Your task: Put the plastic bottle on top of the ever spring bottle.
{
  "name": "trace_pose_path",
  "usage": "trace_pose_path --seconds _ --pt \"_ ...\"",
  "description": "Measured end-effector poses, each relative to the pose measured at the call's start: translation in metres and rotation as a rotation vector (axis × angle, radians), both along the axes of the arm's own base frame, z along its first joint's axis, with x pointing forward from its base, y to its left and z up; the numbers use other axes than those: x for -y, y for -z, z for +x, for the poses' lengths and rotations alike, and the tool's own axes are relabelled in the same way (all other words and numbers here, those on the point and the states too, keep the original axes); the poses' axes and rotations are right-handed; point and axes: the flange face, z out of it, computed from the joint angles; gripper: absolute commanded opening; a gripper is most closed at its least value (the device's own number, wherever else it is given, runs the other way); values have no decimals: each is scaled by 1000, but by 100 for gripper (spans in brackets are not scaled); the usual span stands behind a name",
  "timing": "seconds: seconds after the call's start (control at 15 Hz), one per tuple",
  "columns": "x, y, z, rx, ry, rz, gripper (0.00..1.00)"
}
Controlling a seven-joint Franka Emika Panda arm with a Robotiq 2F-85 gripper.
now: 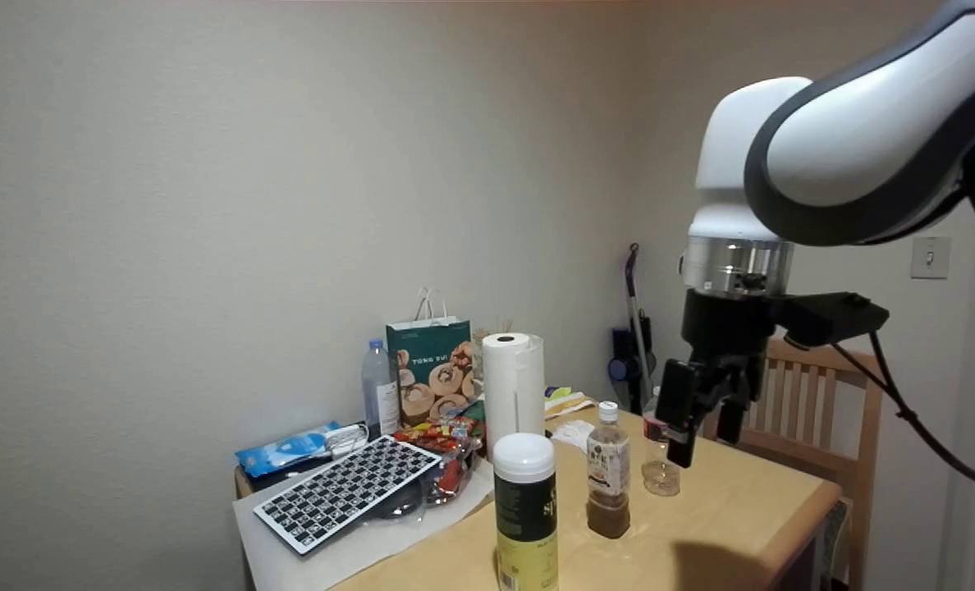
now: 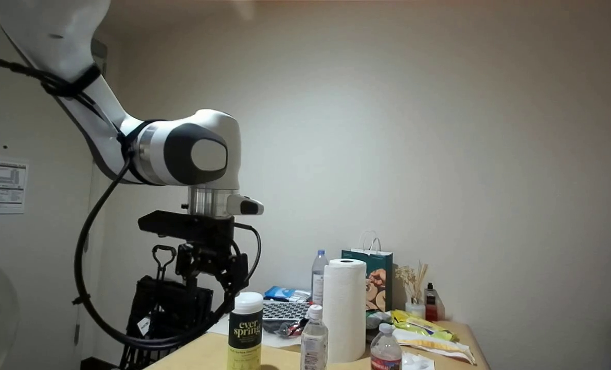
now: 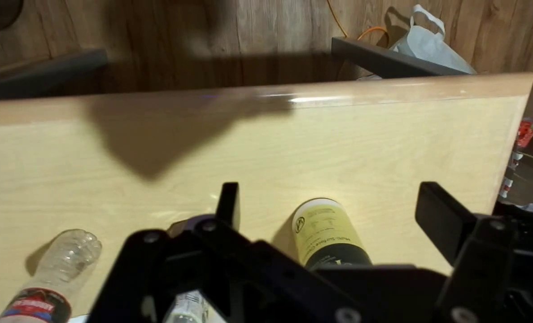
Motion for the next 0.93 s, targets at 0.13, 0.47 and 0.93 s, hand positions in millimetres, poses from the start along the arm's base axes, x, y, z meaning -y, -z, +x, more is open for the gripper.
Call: trace_pose_path --seconds 0.13,0.47,0.93 --pt "6 -5 -9 7 18 3 100" --pt "6 -9 -9 9 21 0 100" --pt "25 -3 35 -69 -9 -94 100"
